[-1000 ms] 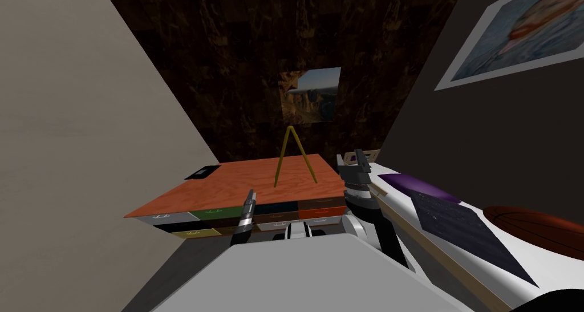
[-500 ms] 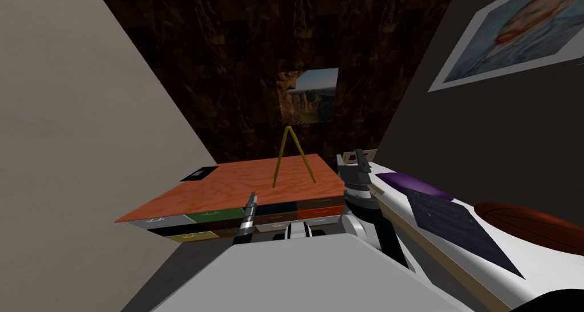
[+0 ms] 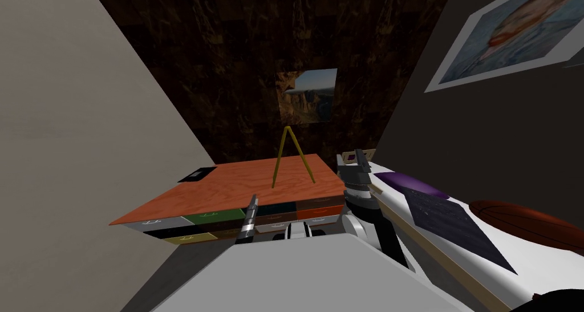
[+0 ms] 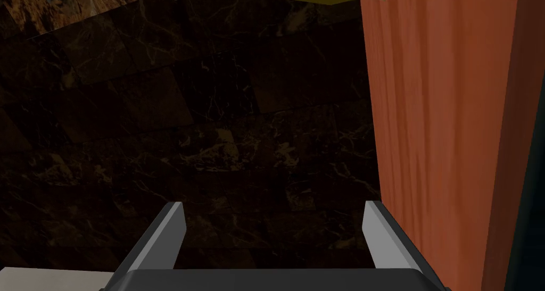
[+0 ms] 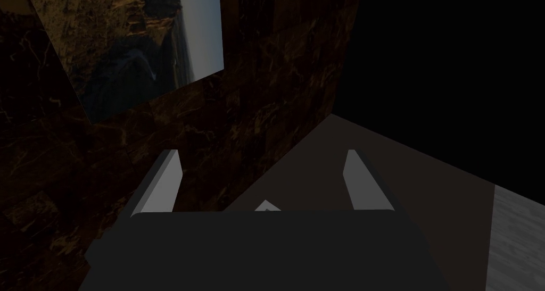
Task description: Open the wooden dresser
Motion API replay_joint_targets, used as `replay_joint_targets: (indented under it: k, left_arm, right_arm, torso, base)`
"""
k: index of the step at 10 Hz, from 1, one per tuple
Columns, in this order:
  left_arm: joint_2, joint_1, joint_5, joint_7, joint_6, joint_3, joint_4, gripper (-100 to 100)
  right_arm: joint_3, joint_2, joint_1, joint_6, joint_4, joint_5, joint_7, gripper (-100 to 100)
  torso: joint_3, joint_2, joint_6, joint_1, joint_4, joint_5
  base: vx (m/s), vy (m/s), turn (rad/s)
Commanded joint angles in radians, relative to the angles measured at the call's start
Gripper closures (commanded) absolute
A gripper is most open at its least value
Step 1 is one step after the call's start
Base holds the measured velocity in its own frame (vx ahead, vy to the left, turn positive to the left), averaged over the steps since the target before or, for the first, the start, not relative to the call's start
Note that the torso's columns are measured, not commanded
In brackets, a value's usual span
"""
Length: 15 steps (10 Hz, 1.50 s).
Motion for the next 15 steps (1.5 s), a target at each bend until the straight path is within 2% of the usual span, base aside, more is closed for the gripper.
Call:
replay_joint_targets:
  k: [1, 6, 11, 14, 15]
  left_arm:
    - [-0.001, -0.016, -0.001, -0.002, -0.023, -0.003, 0.07, -100]
    - [-0.004, -0.039, -0.003, -0.006, -0.053, -0.006, 0.187, -100]
    - [-0.006, -0.05, -0.004, -0.008, -0.067, -0.008, 0.235, -100]
    - [-0.006, -0.05, -0.004, -0.008, -0.067, -0.008, 0.235, -100]
    - [-0.009, -0.061, -0.005, -0.009, -0.08, -0.009, 0.272, -100]
  right_arm:
    - [0.0, 0.0, 0.0, 0.0, 0.0, 0.0, 0.0, 0]
    - [0.0, 0.0, 0.0, 0.0, 0.0, 0.0, 0.0, 0]
    - [0.0, 0.0, 0.0, 0.0, 0.0, 0.0, 0.0, 0]
    - [0.0, 0.0, 0.0, 0.0, 0.0, 0.0, 0.0, 0]
    - [0.0, 0.0, 0.0, 0.0, 0.0, 0.0, 0.0, 0]
  torso:
    - [0.0, 0.0, 0.0, 0.0, 0.0, 0.0]
    - [-0.003, -0.007, 0.003, 0.004, -0.009, 0.008]
    - [-0.003, -0.008, 0.003, 0.003, -0.014, 0.013]
    - [-0.003, -0.008, 0.003, 0.004, -0.014, 0.013]
    - [-0.003, -0.008, 0.004, 0.003, -0.014, 0.014]
  base:
    - [0.003, -0.01, -0.04]
    - [0.004, -0.002, -0.025]
    - [0.004, 0.001, -0.008]
    - [0.0, 0.002, 0.003]
    - [0.002, -0.005, -0.042]
